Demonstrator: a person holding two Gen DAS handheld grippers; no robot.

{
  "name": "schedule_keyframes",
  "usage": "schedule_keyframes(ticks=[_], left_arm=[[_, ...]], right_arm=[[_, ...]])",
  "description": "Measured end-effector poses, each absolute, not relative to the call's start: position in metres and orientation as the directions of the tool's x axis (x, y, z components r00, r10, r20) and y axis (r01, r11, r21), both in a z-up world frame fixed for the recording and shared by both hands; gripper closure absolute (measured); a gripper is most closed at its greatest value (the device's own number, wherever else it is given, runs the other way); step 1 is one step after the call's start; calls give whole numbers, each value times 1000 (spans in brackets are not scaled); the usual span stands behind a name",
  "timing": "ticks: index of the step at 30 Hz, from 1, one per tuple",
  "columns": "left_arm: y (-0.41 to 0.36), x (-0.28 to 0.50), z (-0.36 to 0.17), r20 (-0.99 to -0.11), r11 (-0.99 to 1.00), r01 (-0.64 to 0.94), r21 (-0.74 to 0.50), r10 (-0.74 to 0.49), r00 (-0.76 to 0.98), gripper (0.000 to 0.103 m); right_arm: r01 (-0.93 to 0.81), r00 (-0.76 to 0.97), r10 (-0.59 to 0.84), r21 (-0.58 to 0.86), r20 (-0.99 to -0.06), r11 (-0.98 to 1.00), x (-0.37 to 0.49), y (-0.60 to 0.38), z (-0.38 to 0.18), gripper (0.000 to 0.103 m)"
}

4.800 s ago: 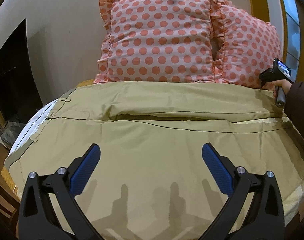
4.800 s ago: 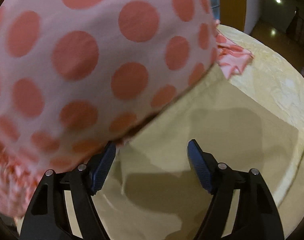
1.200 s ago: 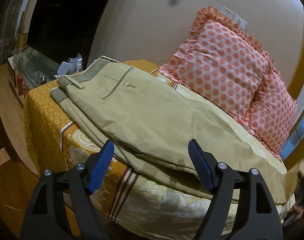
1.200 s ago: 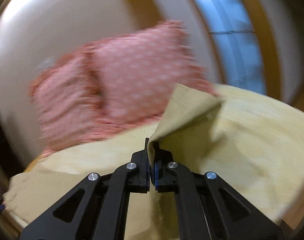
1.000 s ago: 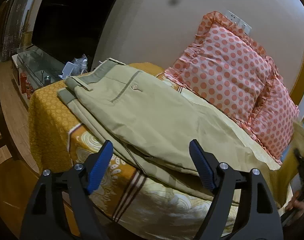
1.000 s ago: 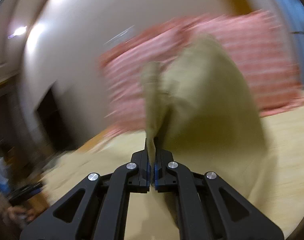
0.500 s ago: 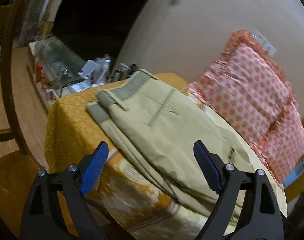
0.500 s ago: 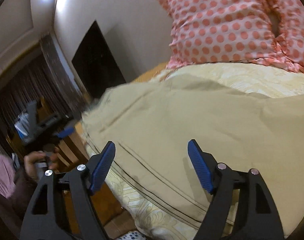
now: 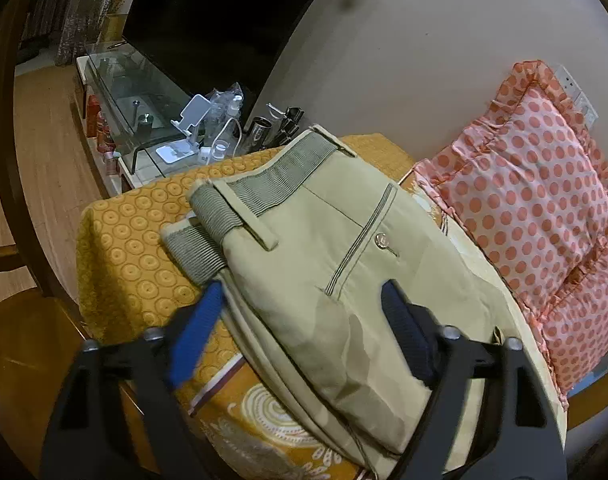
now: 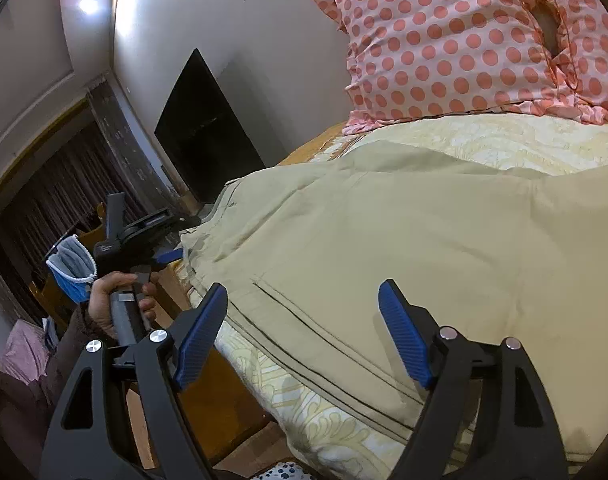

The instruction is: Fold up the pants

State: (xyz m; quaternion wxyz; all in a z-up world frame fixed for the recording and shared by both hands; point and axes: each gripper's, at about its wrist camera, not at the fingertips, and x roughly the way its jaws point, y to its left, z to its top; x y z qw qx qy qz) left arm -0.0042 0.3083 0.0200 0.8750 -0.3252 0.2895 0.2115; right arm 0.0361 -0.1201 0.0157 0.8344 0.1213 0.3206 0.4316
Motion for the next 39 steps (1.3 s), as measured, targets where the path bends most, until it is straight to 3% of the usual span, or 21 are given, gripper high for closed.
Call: schedule_keyframes(ticks=[1, 4, 7, 10, 14, 17, 19, 23, 26, 28, 30, 34, 39], left_arm=[[310, 0, 16, -655, 697, -553, -457, 158, 739, 85], [302, 4, 30, -627, 731, -527, -432, 177, 759, 94], [273, 10, 68, -546, 823, -430, -370, 182, 818, 96], [215, 18, 118, -434, 929, -228, -291, 84, 897, 96], [106, 21, 159, -328, 978, 136, -160, -183, 927, 96], [16, 17, 150, -377, 896, 435, -95, -437, 817, 95], [-26, 17, 126, -461, 842, 536, -63, -501, 733, 93], [-70, 17, 62, -668, 769, 637, -51, -501, 551, 87], [-45, -2, 66, -644, 751, 652, -106, -551, 530, 80], [-15, -5, 85, -581, 766, 622, -160, -583, 568, 50], [33, 7, 99, -537, 830, 517, -209, -540, 648, 33], [109, 60, 81, -627, 916, 269, -298, -400, 669, 34], [126, 93, 47, -696, 870, 252, -424, -491, 524, 34]], right_arm=[[-641, 421, 800, 483, -428, 596, 36, -121, 15, 23], [-632, 437, 800, 492, -412, 599, 37, -131, 17, 23], [-594, 505, 780, 507, -370, 625, 37, -159, 26, 22], [-536, 598, 740, 534, -306, 654, 36, -200, 39, 20], [-429, 725, 645, 573, -244, 699, 31, -259, 51, 19], [-345, 792, 566, 597, -229, 724, 28, -296, 54, 18], [-291, 814, 533, 632, -230, 718, 28, -317, 51, 16], [-217, 798, 536, 700, -274, 681, 37, -338, 33, 15], [-181, 743, 581, 736, -333, 652, 55, -339, 17, 15], [-160, 699, 594, 722, -398, 673, 68, -333, 10, 16], [-144, 660, 592, 695, -463, 705, 82, -324, 6, 19], [-152, 610, 542, 586, -578, 796, 103, -301, 0, 32], [-185, 579, 525, 527, -624, 830, 114, -289, 0, 38]])
